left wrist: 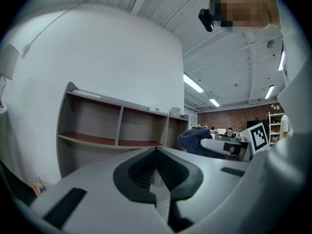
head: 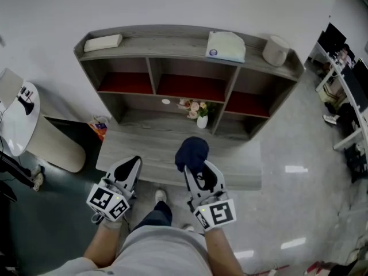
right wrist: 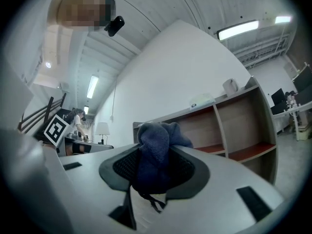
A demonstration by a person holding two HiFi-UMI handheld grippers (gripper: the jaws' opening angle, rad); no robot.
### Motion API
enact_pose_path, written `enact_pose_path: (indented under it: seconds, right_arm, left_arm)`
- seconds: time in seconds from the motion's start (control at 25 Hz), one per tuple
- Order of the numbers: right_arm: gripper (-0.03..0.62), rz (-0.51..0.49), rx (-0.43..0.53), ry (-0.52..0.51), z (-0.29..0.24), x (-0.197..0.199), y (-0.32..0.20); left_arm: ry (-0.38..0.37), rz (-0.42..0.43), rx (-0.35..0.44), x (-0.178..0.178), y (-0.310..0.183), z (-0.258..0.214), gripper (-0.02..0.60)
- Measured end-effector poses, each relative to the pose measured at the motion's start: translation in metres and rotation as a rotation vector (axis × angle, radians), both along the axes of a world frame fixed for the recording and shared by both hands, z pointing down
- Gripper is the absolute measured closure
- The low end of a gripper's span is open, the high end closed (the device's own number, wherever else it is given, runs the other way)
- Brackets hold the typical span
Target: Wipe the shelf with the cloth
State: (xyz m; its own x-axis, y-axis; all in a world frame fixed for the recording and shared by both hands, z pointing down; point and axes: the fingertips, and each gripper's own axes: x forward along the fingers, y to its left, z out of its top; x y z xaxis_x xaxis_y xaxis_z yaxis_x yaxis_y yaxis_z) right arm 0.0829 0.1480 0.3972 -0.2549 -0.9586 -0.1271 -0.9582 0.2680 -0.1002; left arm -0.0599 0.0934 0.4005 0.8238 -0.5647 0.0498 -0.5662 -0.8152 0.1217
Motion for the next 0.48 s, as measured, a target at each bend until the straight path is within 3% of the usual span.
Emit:
enact_pose_path:
  seconds: [0.48]
  right_arm:
    - [0.451,0.049,-0.039,0.034,0.003,-0.013,-0.140]
  left_arm:
    - [0.003,0.062,-0.022,-0.014,-0.141,-0.001,0.566]
